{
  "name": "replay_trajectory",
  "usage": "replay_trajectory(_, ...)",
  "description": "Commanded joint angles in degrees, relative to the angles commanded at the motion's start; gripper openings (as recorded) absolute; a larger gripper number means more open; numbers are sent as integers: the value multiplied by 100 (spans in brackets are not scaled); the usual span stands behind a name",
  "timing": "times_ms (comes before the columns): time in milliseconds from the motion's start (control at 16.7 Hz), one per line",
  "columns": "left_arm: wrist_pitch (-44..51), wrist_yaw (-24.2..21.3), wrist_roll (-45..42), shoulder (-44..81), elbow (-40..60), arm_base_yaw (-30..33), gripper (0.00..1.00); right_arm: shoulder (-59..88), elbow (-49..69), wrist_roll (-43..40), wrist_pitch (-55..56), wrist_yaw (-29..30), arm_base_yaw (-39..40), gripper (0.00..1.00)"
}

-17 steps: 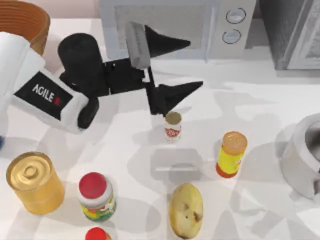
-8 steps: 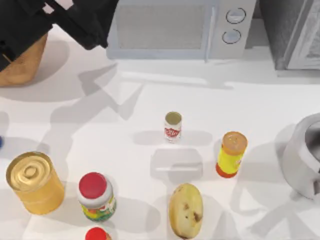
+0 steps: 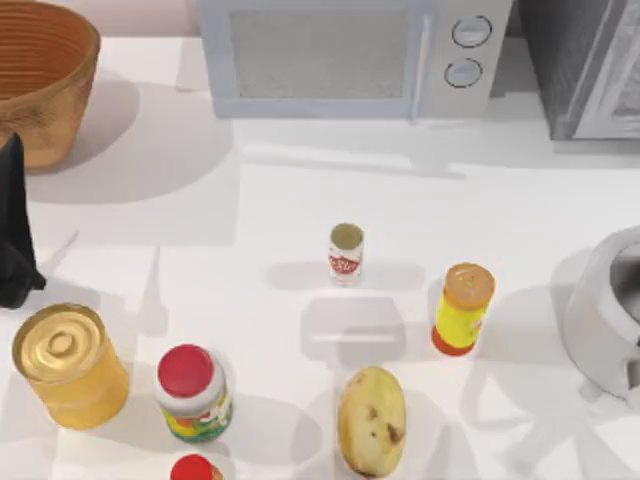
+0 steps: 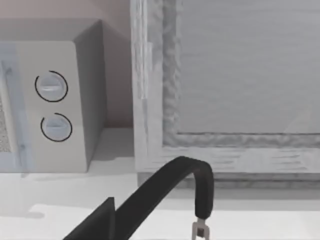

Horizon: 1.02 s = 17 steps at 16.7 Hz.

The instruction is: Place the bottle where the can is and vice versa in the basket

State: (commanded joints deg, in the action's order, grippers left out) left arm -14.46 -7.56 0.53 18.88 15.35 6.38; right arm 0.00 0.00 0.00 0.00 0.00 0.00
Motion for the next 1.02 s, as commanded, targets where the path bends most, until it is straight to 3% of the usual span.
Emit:
replay_trajectory(240,1066,583,-34,-1440,-1116,-457,100,0,0,0,0,0,0,100)
replay_trajectory(420,1426,748,-52,-1864,-1512,-628,100,0,0,0,0,0,0,100)
replay_trajectory(840,1391,749,-54,-1808,-1524,-645,100,0,0,0,0,0,0,100)
replay_trajectory(1020,962,717,-72,-1291,-1495,-858,100,0,0,0,0,0,0,100)
